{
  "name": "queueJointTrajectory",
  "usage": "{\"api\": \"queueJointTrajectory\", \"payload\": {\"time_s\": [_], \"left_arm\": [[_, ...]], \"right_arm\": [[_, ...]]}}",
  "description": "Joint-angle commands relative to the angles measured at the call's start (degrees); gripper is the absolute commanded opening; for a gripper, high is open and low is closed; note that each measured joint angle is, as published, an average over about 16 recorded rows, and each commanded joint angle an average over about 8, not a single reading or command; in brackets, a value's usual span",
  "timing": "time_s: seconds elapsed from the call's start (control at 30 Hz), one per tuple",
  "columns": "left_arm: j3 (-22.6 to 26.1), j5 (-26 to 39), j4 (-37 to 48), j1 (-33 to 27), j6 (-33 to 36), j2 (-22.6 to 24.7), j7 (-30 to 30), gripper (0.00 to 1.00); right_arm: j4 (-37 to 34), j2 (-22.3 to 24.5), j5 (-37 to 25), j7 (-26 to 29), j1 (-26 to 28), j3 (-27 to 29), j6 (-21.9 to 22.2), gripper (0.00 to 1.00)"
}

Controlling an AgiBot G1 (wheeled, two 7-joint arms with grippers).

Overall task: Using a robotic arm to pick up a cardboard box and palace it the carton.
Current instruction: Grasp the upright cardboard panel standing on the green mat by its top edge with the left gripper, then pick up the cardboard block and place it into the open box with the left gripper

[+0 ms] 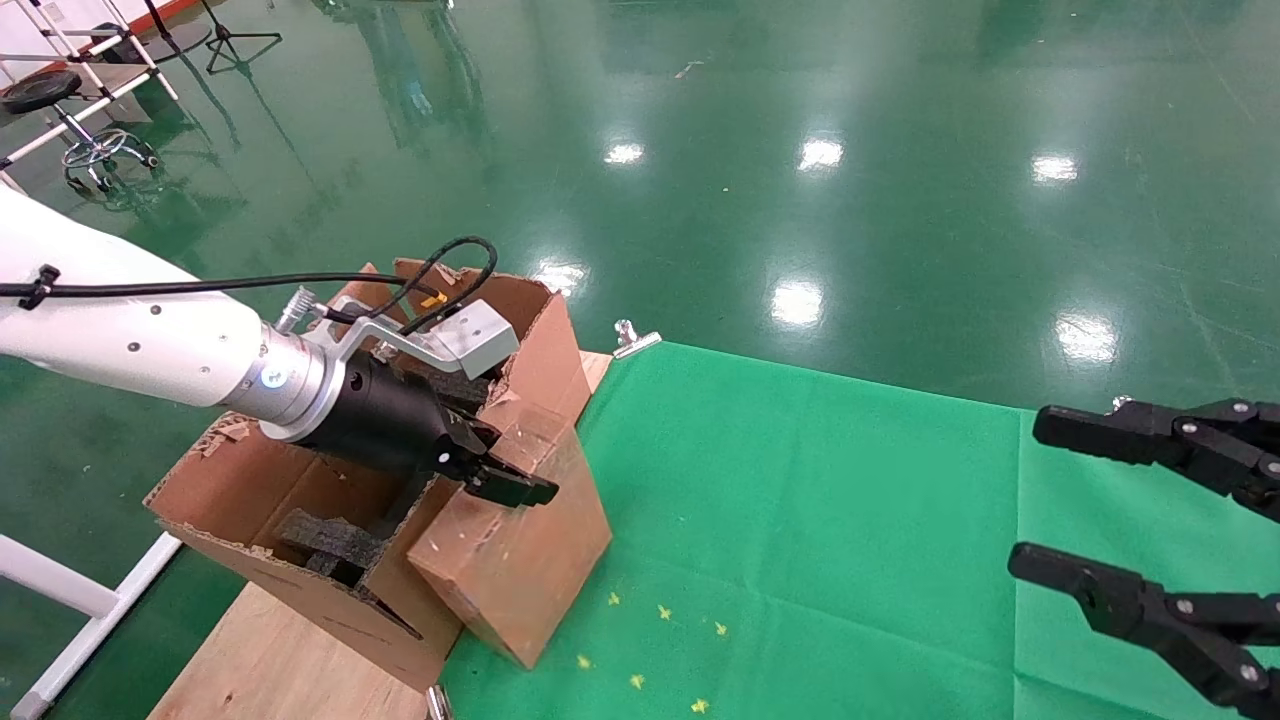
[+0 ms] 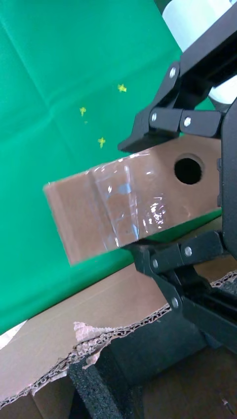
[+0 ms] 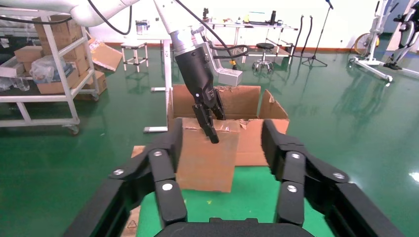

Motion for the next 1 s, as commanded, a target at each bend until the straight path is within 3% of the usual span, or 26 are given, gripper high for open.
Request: {"api": "queueJointTrajectory", "payload": {"time_s": [0.03,0.27,0.43,0.73,1.0], "left_arm": [[0.0,0.0,0.1,0.1,0.1,0.0,-0.2,0.00],[-1.2,-0.5,2.2,-1.5,-2.1,-0.6,3.7,0.00],[-3.6,-1.9,8.4,-5.5,-3.3,-1.8,8.1,0.00],[-7.3,-1.9,28.0,-22.7,-0.1,-2.2,18.7,0.00],[-4.5,3.3,41.4,-34.5,2.8,-2.9,30.6,0.00]], "right_arm": [[0.0,0.0,0.0,0.0,0.0,0.0,0.0,1.00],[0.0,0.0,0.0,0.0,0.0,0.0,0.0,1.00],[0.0,0.0,0.0,0.0,0.0,0.0,0.0,1.00],[0.0,0.0,0.0,0.0,0.0,0.0,0.0,1.00],[0.0,0.0,0.0,0.0,0.0,0.0,0.0,1.00]]}}
